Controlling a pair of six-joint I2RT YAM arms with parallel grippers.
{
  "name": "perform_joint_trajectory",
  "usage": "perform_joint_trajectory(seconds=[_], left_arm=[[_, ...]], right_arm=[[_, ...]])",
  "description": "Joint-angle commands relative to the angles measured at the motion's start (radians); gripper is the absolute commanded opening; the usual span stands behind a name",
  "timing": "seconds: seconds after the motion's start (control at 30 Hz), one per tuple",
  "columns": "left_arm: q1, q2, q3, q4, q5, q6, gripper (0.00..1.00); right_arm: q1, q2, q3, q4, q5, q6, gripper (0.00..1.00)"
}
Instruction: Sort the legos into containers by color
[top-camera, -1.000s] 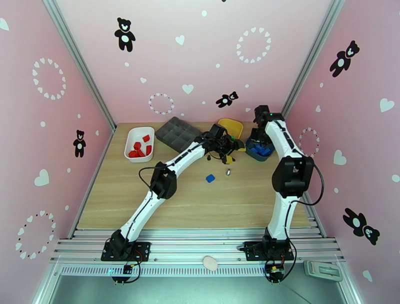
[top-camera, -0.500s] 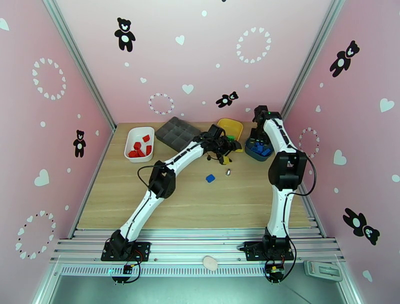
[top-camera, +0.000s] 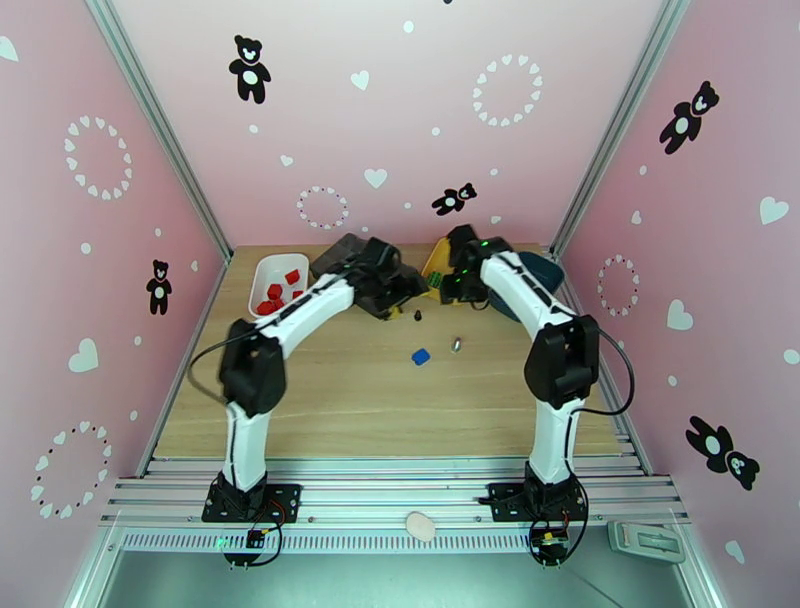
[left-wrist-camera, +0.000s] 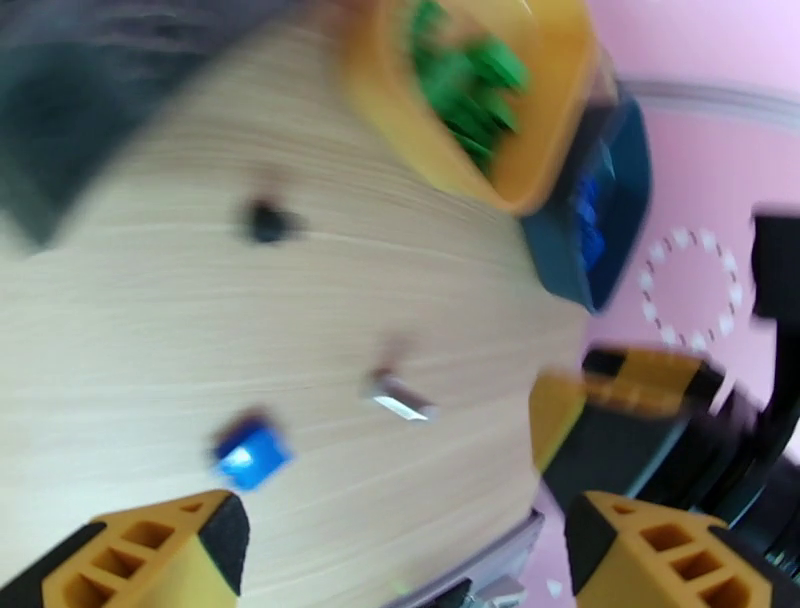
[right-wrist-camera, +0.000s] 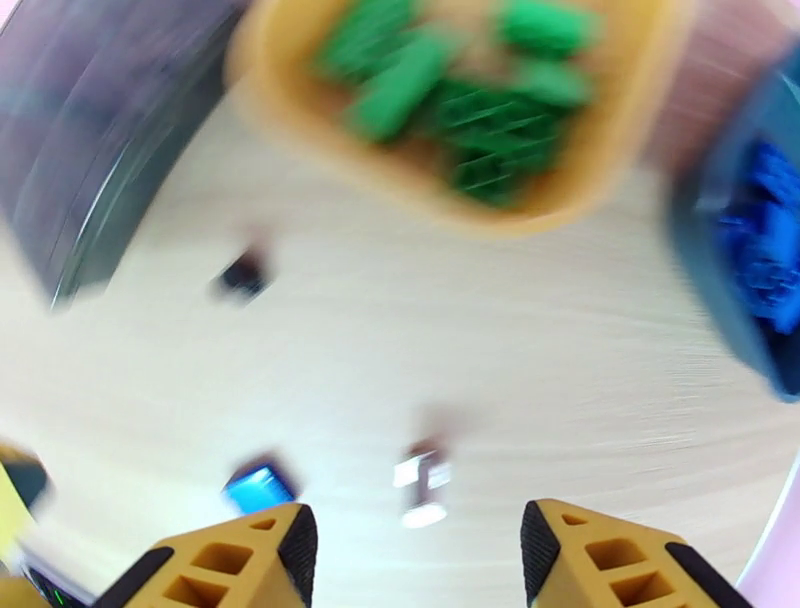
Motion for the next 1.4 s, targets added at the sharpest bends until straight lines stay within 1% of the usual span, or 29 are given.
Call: perform_joint_trajectory(seconds=[0.0,0.17,0.37,0.57,0.8,1.1,1.27,1.37], left_arm=[[0.031,-0.084,-0.158,0.052,-0.093,-0.017,0.89],[0.058,-0.201,-0.342,0.080,-0.115,-0.033,0.90],[0.059,-0.281,-0.466,0.103,-0.127,-0.051,0.90],[0.059,-0.315,-0.506,0.104,-0.133,-0.057,0.90],[0.060,-0.300,-0.494,0.103,-0.123,-0.055,0.90],[0.060,-0.263,-0.457,0.097,-0.105,-0.047,0.90],[0.059,-0.220,-0.430,0.105,-0.070,-0.048,0.90],[0.057,-0.177,-0.398,0.117,-0.029,-0.049,0.90]], right_arm=[[0.047,-0.025,-0.047,0.008,-0.078,-0.031,0.61],[0.129,0.037,-0.092,0.003,-0.126,-0.038,0.66],[0.172,0.109,-0.144,0.026,-0.131,-0.037,0.67],[0.177,0.174,-0.156,0.032,-0.116,-0.044,0.67],[0.177,0.220,-0.158,0.044,-0.111,-0.043,0.66],[0.177,0.237,-0.151,0.033,-0.050,-0.026,0.55],[0.168,0.209,-0.148,0.035,-0.054,-0.016,0.42],[0.155,0.175,-0.147,0.040,-0.073,-0.002,0.38]])
